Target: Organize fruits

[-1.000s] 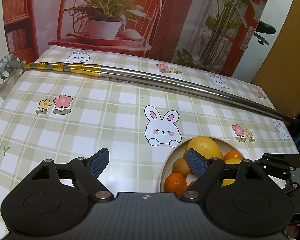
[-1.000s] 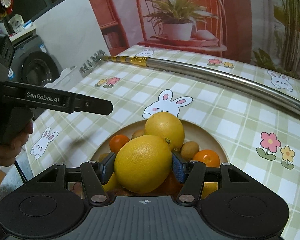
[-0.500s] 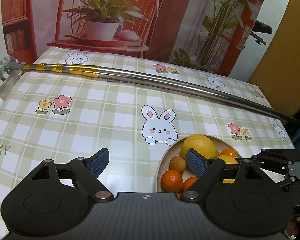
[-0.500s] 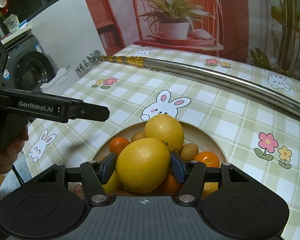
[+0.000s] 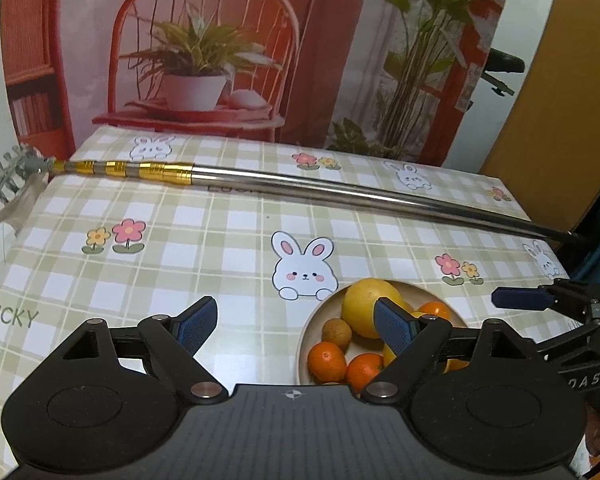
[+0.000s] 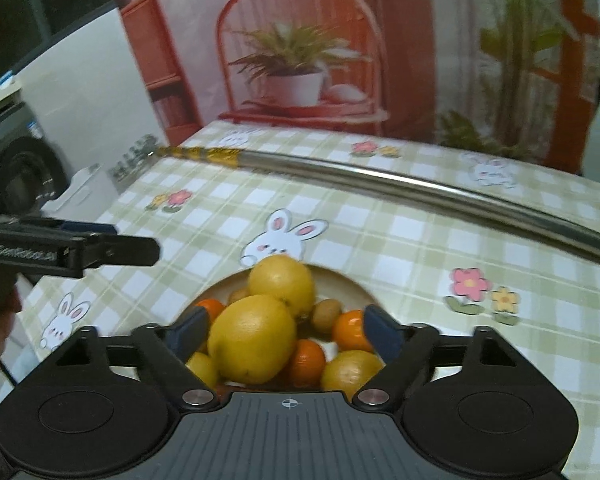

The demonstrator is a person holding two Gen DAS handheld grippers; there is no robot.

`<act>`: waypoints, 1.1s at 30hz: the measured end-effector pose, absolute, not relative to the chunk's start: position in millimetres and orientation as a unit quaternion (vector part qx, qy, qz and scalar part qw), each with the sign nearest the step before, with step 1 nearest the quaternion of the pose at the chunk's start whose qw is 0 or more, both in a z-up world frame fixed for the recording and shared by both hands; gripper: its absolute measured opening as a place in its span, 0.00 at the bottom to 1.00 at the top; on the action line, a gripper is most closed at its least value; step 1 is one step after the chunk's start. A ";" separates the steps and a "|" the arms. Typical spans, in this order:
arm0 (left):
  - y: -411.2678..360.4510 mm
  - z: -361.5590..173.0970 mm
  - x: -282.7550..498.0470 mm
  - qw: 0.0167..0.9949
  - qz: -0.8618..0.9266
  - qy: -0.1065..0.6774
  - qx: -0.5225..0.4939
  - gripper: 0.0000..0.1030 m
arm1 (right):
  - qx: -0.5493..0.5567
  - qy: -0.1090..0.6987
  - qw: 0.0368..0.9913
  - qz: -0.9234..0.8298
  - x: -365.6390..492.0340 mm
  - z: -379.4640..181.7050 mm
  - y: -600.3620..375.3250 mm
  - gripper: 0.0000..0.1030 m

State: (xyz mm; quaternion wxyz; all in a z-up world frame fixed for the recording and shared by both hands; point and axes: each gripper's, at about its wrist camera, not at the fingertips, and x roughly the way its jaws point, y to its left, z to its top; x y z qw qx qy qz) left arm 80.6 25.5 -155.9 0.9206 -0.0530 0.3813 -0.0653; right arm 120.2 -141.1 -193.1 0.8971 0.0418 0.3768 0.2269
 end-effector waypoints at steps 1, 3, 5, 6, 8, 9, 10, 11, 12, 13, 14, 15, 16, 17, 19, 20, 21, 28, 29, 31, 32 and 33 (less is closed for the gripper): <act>23.6 -153.5 78.1 0.922 -0.067 0.378 -0.049 0.87 | 0.044 0.375 0.899 0.223 117.5 -191.1 -143.9 0.86; 19.8 -148.9 73.7 0.925 -0.072 0.371 -0.042 0.88 | 0.050 0.372 0.901 0.215 112.8 -187.5 -149.4 0.93; 15.2 -145.1 68.8 0.927 -0.076 0.365 -0.033 0.90 | 0.056 0.368 0.905 0.204 107.5 -183.9 -155.0 0.99; 13.3 -143.1 67.2 0.928 -0.078 0.362 -0.029 0.91 | 0.060 0.366 0.907 0.198 104.5 -182.1 -157.7 1.00; 9.7 -139.9 62.7 0.931 -0.083 0.356 -0.021 0.92 | 0.068 0.363 0.910 0.188 98.8 -178.8 -163.6 1.00; 8.1 -138.2 60.8 0.931 -0.086 0.354 -0.017 0.92 | 0.071 0.363 0.910 0.184 96.4 -177.6 -165.2 1.00; 6.6 -136.3 58.8 0.932 -0.088 0.351 -0.015 0.93 | 0.075 0.362 0.911 0.181 93.5 -175.8 -167.8 1.00; 5.2 -134.2 56.2 0.933 -0.090 0.348 -0.012 0.93 | 0.078 0.360 0.912 0.178 90.8 -174.1 -169.7 1.00; 3.9 -131.6 53.5 0.934 -0.092 0.344 -0.011 0.93 | 0.079 0.357 0.914 0.175 87.6 -171.6 -171.6 1.00; 3.3 -129.0 51.1 0.936 -0.093 0.340 -0.009 0.93 | 0.080 0.353 0.916 0.172 84.3 -169.1 -173.4 1.00; 2.4 -125.5 48.3 0.938 -0.093 0.334 -0.008 0.93 | 0.080 0.348 0.919 0.169 80.6 -165.9 -174.5 1.00; 2.2 -121.6 45.7 0.940 -0.094 0.328 -0.007 0.93 | 0.080 0.344 0.921 0.167 77.7 -162.8 -175.4 1.00; 1.7 -117.7 43.6 0.942 -0.094 0.322 -0.006 0.93 | 0.080 0.339 0.923 0.165 74.7 -159.3 -176.4 1.00; 1.4 -112.5 40.5 0.945 -0.095 0.314 -0.005 0.93 | 0.081 0.333 0.925 0.164 72.0 -155.4 -177.6 1.00; 0.1 -102.3 35.1 0.950 -0.097 0.298 -0.003 0.93 | 0.084 0.320 0.930 0.160 66.8 -146.6 -180.5 1.00; -0.6 -96.1 32.1 0.952 -0.096 0.289 -0.003 0.93 | 0.085 0.314 0.933 0.157 64.0 -141.8 -181.6 1.00; -1.3 -91.2 29.6 0.955 -0.095 0.281 -0.003 0.93 | 0.086 0.307 0.935 0.154 61.7 -137.3 -183.1 1.00; -4.5 -45.9 6.9 0.976 -0.088 0.201 -0.003 0.96 | 0.087 0.246 0.958 0.119 42.5 -94.9 -197.7 1.00; -5.8 -40.1 3.2 0.978 -0.087 0.191 -0.002 0.97 | 0.087 0.236 0.961 0.115 39.5 -88.1 -199.7 1.00; -8.0 -28.8 -3.7 0.982 -0.082 0.169 0.000 1.00 | 0.087 0.215 0.967 0.108 33.9 -75.5 -203.2 1.00; -9.8 -24.1 -7.0 0.984 -0.080 0.159 0.000 1.00 | 0.086 0.205 0.969 0.105 31.3 -69.5 -205.1 1.00; -10.8 -19.6 -10.8 0.986 -0.077 0.149 -0.001 1.00 | 0.084 0.198 0.971 0.102 29.7 -64.9 -206.8 1.00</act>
